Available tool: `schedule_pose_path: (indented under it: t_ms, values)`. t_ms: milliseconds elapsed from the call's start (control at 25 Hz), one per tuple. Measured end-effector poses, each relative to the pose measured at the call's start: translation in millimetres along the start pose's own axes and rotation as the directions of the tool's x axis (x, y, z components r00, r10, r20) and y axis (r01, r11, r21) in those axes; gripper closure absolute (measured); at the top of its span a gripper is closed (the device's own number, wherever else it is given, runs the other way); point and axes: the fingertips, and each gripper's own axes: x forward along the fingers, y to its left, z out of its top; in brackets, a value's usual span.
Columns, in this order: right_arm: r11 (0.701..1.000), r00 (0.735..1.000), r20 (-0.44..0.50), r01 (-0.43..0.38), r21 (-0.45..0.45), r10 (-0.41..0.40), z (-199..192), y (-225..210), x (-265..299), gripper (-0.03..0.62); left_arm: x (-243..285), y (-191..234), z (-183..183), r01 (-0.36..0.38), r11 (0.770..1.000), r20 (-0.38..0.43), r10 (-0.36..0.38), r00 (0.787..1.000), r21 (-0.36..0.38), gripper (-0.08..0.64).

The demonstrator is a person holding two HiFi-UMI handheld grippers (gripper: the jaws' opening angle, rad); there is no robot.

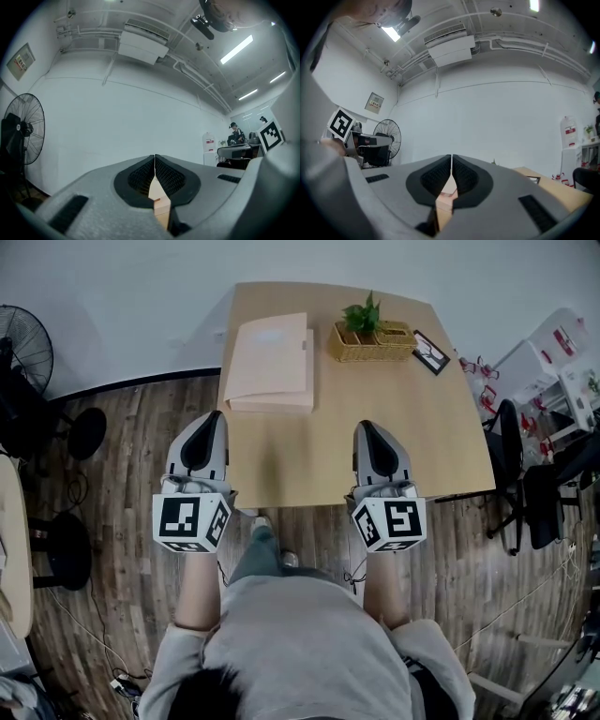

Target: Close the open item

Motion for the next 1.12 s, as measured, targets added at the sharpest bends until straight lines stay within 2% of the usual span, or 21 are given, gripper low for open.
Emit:
schedule_pose_path:
  t_ms: [200, 720, 920, 1120]
  values:
    - [1.0, 1.0, -0.007, 0.018, 0.008, -0.018, -4, -12, 26, 0.578, 32, 9, -4, 0.027, 1.0, -0.009, -0.027, 1.0, -0.006, 0.551]
    - [0.997, 0.997, 0.004, 0.076, 0.016, -0.076, -7, -30, 100, 0.578, 113, 33, -12, 0.133, 0.988, -0.039, -0.13, 0.991, 0.078, 0.551]
    - [0.995, 0.995, -0.015, 0.096, 0.019, -0.096, -15, -35, 126, 0.578, 142, 37, -31, 0.21, 0.97, -0.098, -0.199, 0.975, 0.121, 0.549]
    - [0.994, 0.993, -0.042, 0.109, 0.021, -0.108, -29, -37, 147, 0.578, 167, 36, -58, 0.292, 0.948, -0.17, -0.269, 0.948, 0.129, 0.54]
